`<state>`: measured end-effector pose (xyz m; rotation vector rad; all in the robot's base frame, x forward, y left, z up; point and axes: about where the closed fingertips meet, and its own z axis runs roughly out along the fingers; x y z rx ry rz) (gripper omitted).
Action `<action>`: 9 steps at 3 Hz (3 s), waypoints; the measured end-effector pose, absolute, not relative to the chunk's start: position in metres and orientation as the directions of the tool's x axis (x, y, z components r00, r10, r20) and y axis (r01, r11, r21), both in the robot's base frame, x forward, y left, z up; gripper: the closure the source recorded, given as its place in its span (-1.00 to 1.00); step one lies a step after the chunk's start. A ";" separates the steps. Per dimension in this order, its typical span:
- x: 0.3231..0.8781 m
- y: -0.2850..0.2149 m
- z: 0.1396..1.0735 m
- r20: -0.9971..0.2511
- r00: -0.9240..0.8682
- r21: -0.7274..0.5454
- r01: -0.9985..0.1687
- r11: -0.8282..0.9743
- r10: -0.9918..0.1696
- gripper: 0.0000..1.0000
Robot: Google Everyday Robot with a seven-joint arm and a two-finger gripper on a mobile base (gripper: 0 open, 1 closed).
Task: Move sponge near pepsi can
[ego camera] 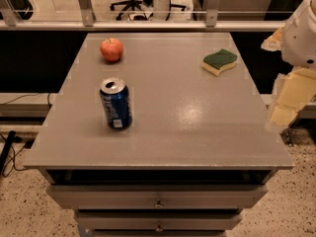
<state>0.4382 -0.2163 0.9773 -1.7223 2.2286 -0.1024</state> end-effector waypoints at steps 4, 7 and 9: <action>0.588 -0.251 0.951 -0.262 0.107 -0.380 -0.925 0.001 -0.959 -1.00; 0.728 -0.214 0.902 -0.236 0.154 -0.400 -0.915 -0.048 -0.960 -1.00; 0.758 -0.206 0.869 -0.089 0.113 -0.407 -0.911 -0.067 -0.990 -1.00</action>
Offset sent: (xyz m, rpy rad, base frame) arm 0.1201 -0.0435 -0.0265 0.0473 -0.1158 0.2407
